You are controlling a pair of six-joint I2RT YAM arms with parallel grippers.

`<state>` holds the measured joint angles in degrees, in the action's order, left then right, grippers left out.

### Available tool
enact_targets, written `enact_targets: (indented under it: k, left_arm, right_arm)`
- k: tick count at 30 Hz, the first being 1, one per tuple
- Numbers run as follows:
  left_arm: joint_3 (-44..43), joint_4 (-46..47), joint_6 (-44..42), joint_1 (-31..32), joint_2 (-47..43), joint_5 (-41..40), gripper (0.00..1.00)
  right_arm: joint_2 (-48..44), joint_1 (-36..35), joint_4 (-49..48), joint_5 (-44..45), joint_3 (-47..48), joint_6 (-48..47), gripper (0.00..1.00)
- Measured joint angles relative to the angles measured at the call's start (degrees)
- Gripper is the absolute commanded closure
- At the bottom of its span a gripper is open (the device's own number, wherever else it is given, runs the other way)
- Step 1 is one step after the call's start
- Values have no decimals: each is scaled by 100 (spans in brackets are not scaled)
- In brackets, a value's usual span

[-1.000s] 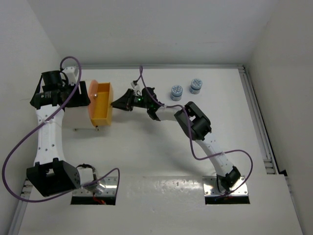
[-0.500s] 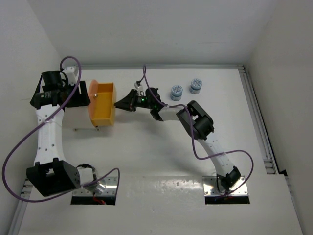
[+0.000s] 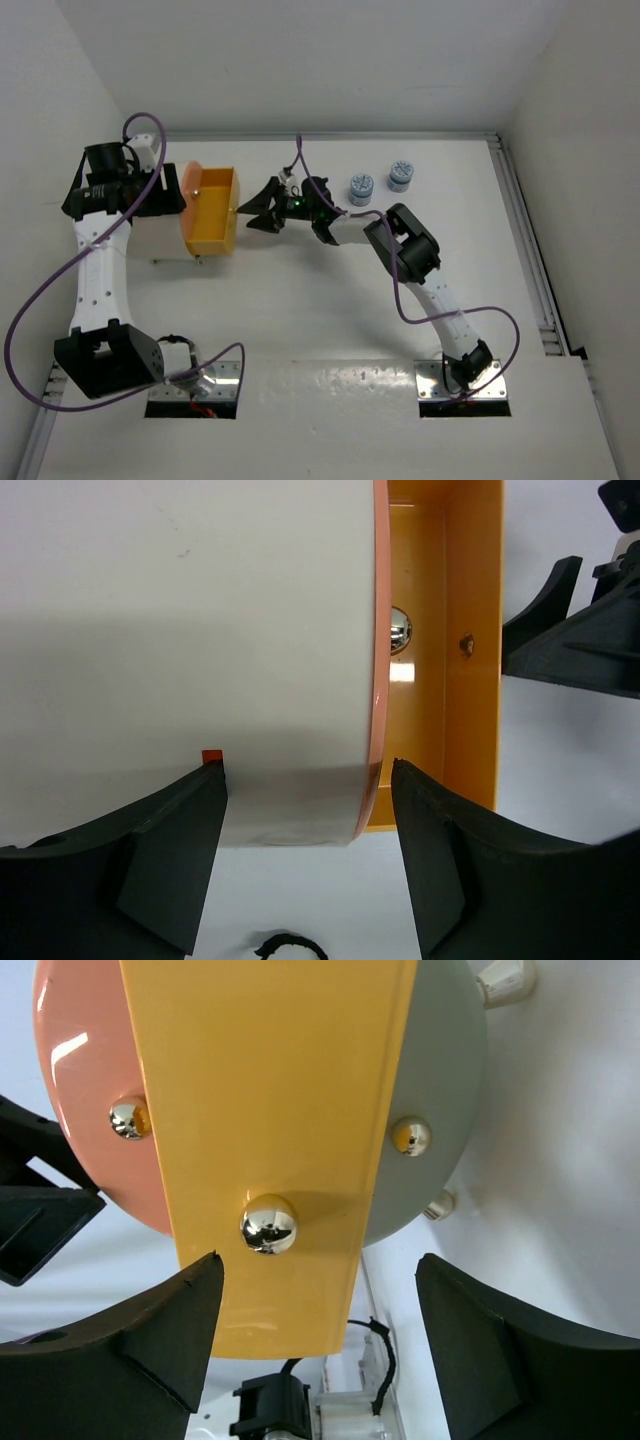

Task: Sort the stationery into containers
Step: Open the drawer in the storage box, then pick up the stationery from the center of the board.

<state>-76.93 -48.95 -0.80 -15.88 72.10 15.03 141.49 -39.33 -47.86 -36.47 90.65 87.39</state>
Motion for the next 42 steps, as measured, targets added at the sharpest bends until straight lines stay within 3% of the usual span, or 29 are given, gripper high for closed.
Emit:
enact_targets:
  k: [24,31,35,42]
  left_arm:
    - [-577,-219,-273,-17,15,-17,25]
    - [-750,-125,-345,-17,9,63,23]
    - [-911,87,-343,-17,-46,92,19]
    - [-1228,363,-352,42,-39,52,10]
  right_arm:
    - [-2,52,94,-22,-98,-129,24]
    - [-103,107,184,-55,-234,-264,31]
    - [-481,376,592,-168,-516,-651,35]
    - [-1639,1338,2249,-326,-619,-2144,29]
